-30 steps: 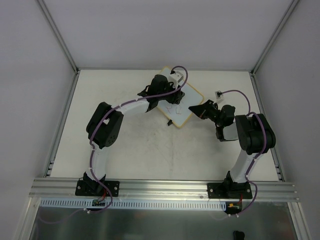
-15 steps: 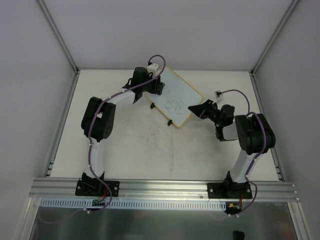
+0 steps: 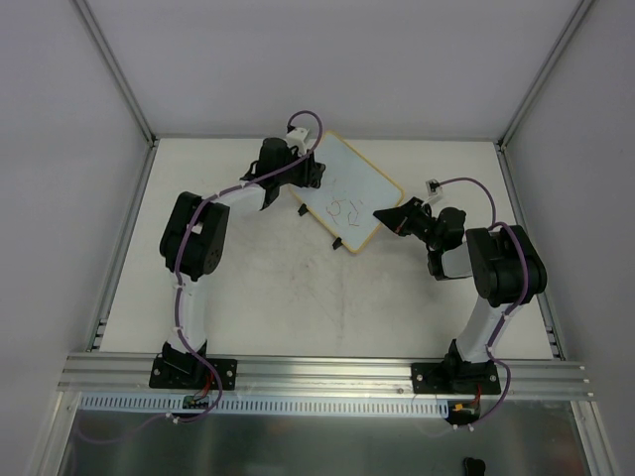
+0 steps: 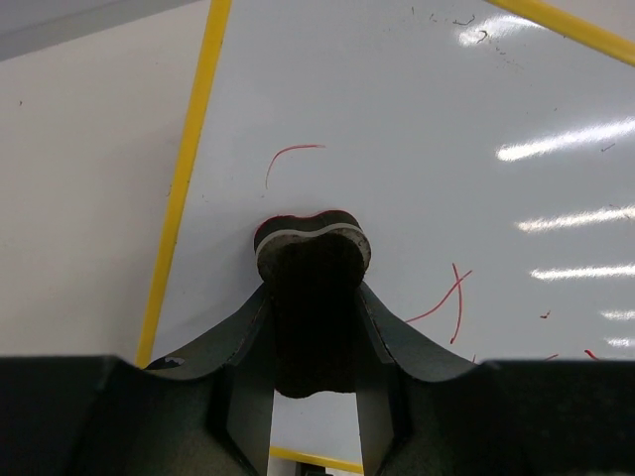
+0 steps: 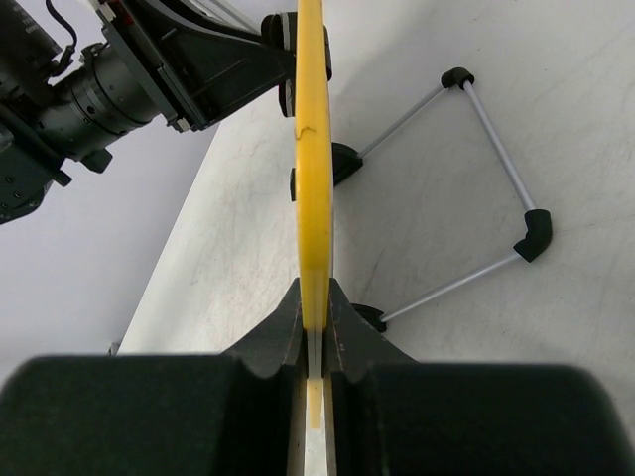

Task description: Erase the whiteboard

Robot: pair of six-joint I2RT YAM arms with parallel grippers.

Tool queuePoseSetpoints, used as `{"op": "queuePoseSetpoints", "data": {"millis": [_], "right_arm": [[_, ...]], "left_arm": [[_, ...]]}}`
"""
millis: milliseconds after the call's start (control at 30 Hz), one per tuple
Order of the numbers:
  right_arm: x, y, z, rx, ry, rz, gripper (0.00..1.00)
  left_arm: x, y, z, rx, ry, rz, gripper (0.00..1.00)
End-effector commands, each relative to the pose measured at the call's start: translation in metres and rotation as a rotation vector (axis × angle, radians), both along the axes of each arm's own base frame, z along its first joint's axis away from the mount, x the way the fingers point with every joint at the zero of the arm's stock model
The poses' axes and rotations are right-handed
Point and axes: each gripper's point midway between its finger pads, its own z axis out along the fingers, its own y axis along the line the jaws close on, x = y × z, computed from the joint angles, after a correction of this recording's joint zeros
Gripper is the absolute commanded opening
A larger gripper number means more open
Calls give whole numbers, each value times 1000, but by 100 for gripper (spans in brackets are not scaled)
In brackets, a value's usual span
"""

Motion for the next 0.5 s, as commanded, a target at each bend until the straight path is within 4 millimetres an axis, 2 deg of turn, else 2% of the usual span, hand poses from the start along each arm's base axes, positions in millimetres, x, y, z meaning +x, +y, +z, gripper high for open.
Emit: {"op": "queuePoseSetpoints", "data": {"millis": [0, 133, 300, 467], "right_arm": [[3, 13, 46, 5, -263, 54, 0], [3, 13, 47, 6, -266, 54, 0], [3, 13, 46, 5, -265, 54, 0], [2, 14, 46, 6, -265, 57, 0]], "left_arm": [[-14, -9, 9, -52, -14, -26, 0], [-27, -22, 8, -70, 16, -53, 0], [-53, -54, -1, -56, 38, -116, 0], [-72, -81, -1, -45, 37, -163, 0]]}}
